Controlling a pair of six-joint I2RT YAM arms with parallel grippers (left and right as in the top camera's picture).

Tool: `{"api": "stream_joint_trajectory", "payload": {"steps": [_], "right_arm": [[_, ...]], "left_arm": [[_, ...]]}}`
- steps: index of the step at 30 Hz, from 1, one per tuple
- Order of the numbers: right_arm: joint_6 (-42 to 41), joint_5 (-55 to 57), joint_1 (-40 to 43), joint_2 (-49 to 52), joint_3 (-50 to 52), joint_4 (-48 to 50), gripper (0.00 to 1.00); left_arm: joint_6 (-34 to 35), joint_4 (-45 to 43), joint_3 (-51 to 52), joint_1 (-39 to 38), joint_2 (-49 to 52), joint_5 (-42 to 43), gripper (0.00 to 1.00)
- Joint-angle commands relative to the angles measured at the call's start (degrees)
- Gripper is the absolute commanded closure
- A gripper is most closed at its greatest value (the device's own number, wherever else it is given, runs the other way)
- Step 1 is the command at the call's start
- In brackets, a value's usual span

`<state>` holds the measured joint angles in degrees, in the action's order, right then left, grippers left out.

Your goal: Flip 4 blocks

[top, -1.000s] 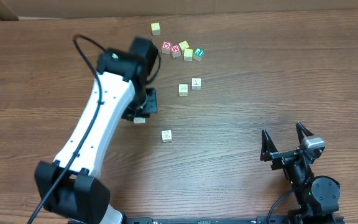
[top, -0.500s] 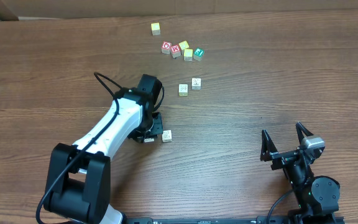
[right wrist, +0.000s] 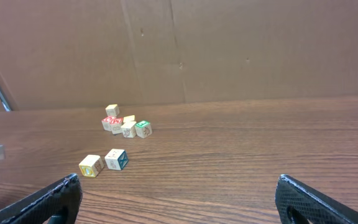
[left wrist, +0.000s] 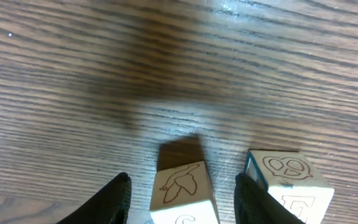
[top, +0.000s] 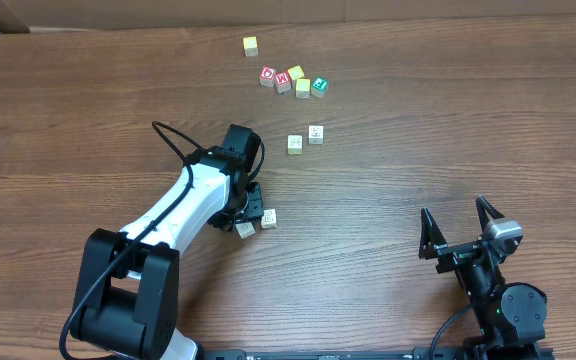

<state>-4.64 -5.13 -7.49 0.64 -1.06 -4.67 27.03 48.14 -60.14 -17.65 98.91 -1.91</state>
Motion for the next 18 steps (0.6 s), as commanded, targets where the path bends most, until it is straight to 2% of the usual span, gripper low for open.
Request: {"api": "stream_joint_trajectory", "payload": {"steps": [1, 6, 7, 9, 10, 15, 18], "right_arm": [[0.2, 0.1, 0.3, -0.2, 0.6, 0.3, 0.0], [0.2, 0.1, 0.3, -0.2, 0.6, 0.3, 0.0], [0.2, 0.1, 0.3, -0.2, 0.6, 0.3, 0.0], [0.2, 0.1, 0.3, -0.2, 0.6, 0.3, 0.0], [0.2, 0.1, 0.3, -0.2, 0.6, 0.3, 0.0], [0.2, 0.1, 0.3, -0.2, 0.6, 0.3, 0.0], [0.2, 0.1, 0.3, -0.2, 0.6, 0.3, 0.0]], "left_arm": [[-1.4, -0.1, -1.7, 0.0, -0.6, -0.2, 0.56], [-1.6, 5.3, -8.9, 2.5, -0.6, -0.1, 0.64], [-1.6, 7.7, -11.0, 3.1, -0.6, -0.1, 0.68], [-1.5, 12.1, -13.9, 3.9, -0.6, 0.1, 0.92], [-1.5, 14.0, -14.5, 4.2, -0.6, 0.1, 0.96], [-1.5, 20.7, -12.0, 4.1, -0.5, 0.0, 0.96], [-1.0, 20.2, -7.0, 4.1, -0.5, 0.1, 0.96]]}}
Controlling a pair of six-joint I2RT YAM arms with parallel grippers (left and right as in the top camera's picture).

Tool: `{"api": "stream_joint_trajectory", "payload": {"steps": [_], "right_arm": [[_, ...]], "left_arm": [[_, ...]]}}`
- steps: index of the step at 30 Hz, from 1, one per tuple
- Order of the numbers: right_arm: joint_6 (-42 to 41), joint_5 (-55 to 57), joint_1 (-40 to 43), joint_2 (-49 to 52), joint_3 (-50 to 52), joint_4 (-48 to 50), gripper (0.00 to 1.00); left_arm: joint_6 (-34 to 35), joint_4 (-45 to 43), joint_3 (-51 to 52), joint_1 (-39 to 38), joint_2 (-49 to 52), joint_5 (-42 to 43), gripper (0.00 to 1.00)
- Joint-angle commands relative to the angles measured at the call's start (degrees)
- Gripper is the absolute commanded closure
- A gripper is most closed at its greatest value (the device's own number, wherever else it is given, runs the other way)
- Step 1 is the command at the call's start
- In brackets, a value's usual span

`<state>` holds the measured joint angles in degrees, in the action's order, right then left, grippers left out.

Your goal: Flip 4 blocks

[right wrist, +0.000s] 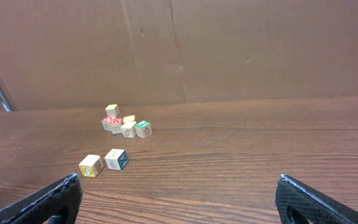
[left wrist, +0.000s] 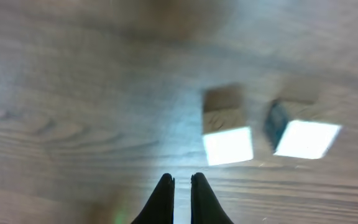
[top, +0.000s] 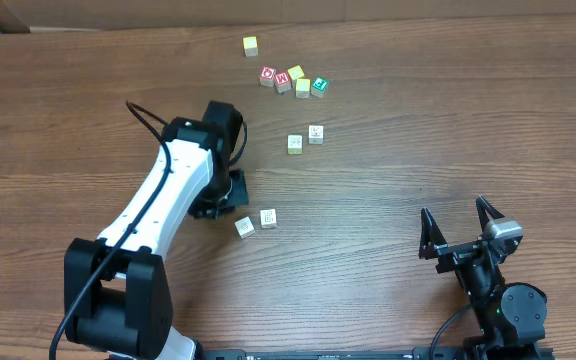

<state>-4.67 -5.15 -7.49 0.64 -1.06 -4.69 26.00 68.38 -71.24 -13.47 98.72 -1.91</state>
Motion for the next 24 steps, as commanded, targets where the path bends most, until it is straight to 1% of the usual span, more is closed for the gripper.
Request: {"api": "stream_joint_trajectory", "payload": {"steps": [1, 4, 8, 15, 24], "right_arm": [[0.2, 0.1, 0.3, -0.2, 0.6, 0.3, 0.0], [0.2, 0.1, 0.3, -0.2, 0.6, 0.3, 0.0], [0.2, 0.1, 0.3, -0.2, 0.6, 0.3, 0.0], [0.2, 0.1, 0.3, -0.2, 0.6, 0.3, 0.0], [0.2, 0.1, 0.3, -0.2, 0.6, 0.3, 0.0]], "left_arm": [[0.0, -0.9, 5.6, -0.1, -0.3, 0.1, 0.96], [0.0, -5.3, 11.1, -0.1, -0.3, 2.4, 0.96], [0.0, -11.6, 15.0, -0.1, -0.3, 5.1, 0.96], [0.0, -18.2, 15.5, -0.1, -0.3, 6.7, 0.96], [0.0, -21.1, 15.5, -0.1, -0.3, 7.6, 0.96]]}}
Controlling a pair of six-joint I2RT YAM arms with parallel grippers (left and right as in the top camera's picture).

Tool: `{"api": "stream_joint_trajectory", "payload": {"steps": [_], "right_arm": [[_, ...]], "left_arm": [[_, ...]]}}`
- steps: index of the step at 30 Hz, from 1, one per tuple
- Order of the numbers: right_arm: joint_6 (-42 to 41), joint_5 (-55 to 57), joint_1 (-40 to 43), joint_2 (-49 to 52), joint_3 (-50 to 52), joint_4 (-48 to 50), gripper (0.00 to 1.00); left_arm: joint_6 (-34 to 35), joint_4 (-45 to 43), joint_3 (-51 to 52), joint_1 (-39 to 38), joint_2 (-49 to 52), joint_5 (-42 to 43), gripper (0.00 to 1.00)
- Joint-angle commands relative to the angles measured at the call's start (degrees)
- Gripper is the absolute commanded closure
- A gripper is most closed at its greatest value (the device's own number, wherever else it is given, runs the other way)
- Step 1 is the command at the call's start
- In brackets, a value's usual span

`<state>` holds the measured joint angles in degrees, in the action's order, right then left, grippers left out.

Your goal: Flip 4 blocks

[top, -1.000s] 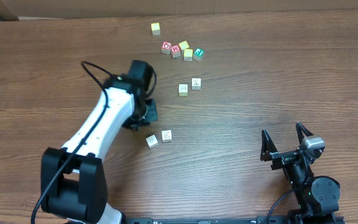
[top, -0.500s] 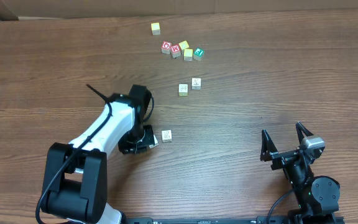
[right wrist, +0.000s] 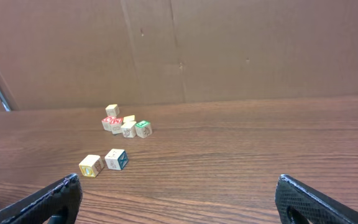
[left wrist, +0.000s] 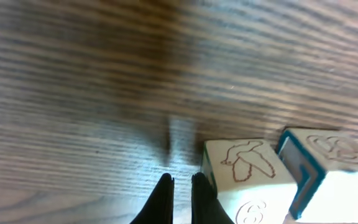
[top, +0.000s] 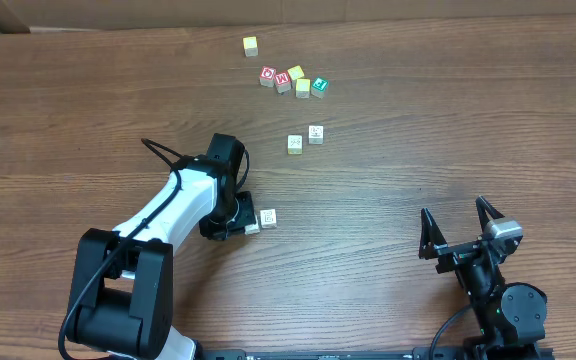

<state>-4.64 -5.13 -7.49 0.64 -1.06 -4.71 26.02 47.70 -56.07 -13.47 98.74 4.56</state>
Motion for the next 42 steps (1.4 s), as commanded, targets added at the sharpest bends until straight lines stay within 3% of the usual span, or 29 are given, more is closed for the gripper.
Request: {"api": "stream_joint_trajectory", "payload": {"steps": [1, 22, 31, 42], "right_arm": [[0.2, 0.1, 0.3, -0.2, 0.6, 0.3, 0.0], [0.2, 0.1, 0.3, -0.2, 0.6, 0.3, 0.0], [0.2, 0.1, 0.3, -0.2, 0.6, 0.3, 0.0], [0.2, 0.1, 0.3, -0.2, 0.6, 0.3, 0.0]], "left_arm": [[0.0, -0.5, 0.4, -0.1, -0.4, 1.2, 0.96], [3.7, -6.8, 0.4, -0.1, -0.4, 1.6, 0.96], [3.8, -10.1, 0.4, -0.1, -0.4, 9.5, 0.96], [1.6, -7.3, -6.2, 0.7, -0.4, 6.3, 0.96]]}}
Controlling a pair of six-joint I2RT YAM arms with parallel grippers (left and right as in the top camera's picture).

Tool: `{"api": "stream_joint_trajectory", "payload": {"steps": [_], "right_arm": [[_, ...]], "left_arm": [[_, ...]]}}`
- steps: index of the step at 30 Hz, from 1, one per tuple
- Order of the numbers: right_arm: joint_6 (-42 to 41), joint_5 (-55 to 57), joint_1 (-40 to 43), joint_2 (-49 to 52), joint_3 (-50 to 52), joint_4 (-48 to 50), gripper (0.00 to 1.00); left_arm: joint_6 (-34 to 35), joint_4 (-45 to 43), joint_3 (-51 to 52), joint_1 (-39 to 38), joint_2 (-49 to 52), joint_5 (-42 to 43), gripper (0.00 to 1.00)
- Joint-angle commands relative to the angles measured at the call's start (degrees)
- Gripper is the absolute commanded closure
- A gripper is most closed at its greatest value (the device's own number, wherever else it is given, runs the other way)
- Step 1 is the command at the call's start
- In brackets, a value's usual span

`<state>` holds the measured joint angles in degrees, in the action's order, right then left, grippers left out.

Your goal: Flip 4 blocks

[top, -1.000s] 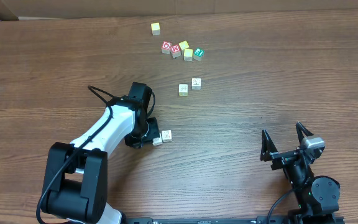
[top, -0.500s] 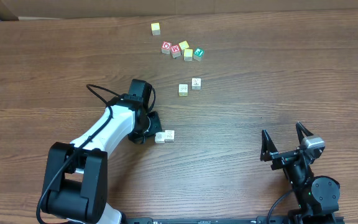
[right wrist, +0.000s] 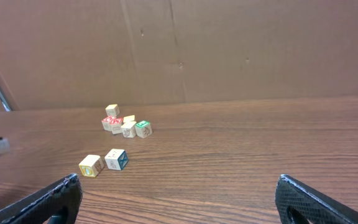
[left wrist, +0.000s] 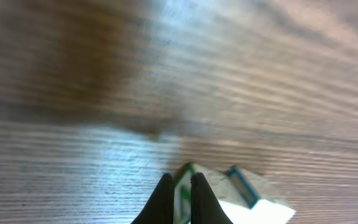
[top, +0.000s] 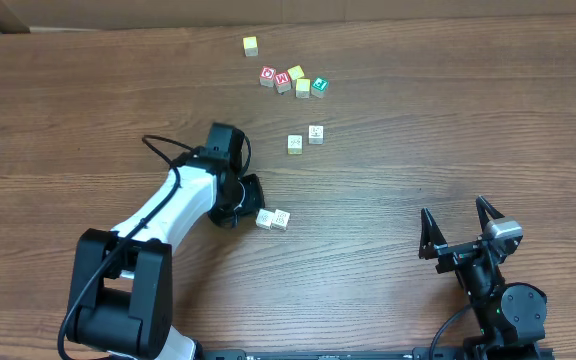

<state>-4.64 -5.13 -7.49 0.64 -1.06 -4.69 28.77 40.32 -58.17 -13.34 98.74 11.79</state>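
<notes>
Two pale blocks lie side by side: one (top: 265, 218) with a green-edged face (left wrist: 184, 188), one (top: 281, 219) with a blue edge (left wrist: 253, 194). My left gripper (top: 252, 203) is shut and empty; its tips (left wrist: 181, 182) sit at the green-edged block's near corner. That view is blurred. Two more blocks (top: 295, 145) (top: 315, 133) lie farther back, also seen from the right wrist (right wrist: 91, 165) (right wrist: 115, 159). Several blocks (top: 293, 79) are clustered at the far side. My right gripper (top: 459, 238) (right wrist: 179, 202) stands open and empty at the right.
A single yellow block (top: 251, 45) lies apart at the far edge. A cardboard wall (right wrist: 229, 50) stands behind the wooden table (top: 448, 120). The left arm's black cable (top: 163, 145) loops above its wrist.
The two near blocks have shifted to the right and sit touching. The nearer one shows a green-edged face instead of the goose drawing. My shut left gripper has moved right and back.
My left gripper stood open around the goose block. Then it was shut, higher and to the left of both blocks. Then its shut tips were low at the goose block's left side. Now both blocks lie farther right, the nearer one with another face showing.
</notes>
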Motion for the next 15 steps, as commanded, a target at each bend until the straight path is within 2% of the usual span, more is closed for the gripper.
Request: {"api": "stream_joint_trajectory", "payload": {"steps": [1, 4, 9, 15], "right_arm": [[0.2, 0.1, 0.3, -0.2, 0.6, 0.3, 0.0], [0.2, 0.1, 0.3, -0.2, 0.6, 0.3, 0.0], [0.2, 0.1, 0.3, -0.2, 0.6, 0.3, 0.0], [0.2, 0.1, 0.3, -0.2, 0.6, 0.3, 0.0]], "left_arm": [[-1.7, -0.5, -4.4, 0.6, -0.4, -1.3, 0.96], [-1.7, -0.5, -4.5, 0.5, -0.4, -2.7, 0.96], [-1.7, 4.9, -4.1, 0.5, -0.4, -8.0, 0.96], [-1.7, 5.4, -1.4, -0.2, -0.3, -7.8, 0.96]]}}
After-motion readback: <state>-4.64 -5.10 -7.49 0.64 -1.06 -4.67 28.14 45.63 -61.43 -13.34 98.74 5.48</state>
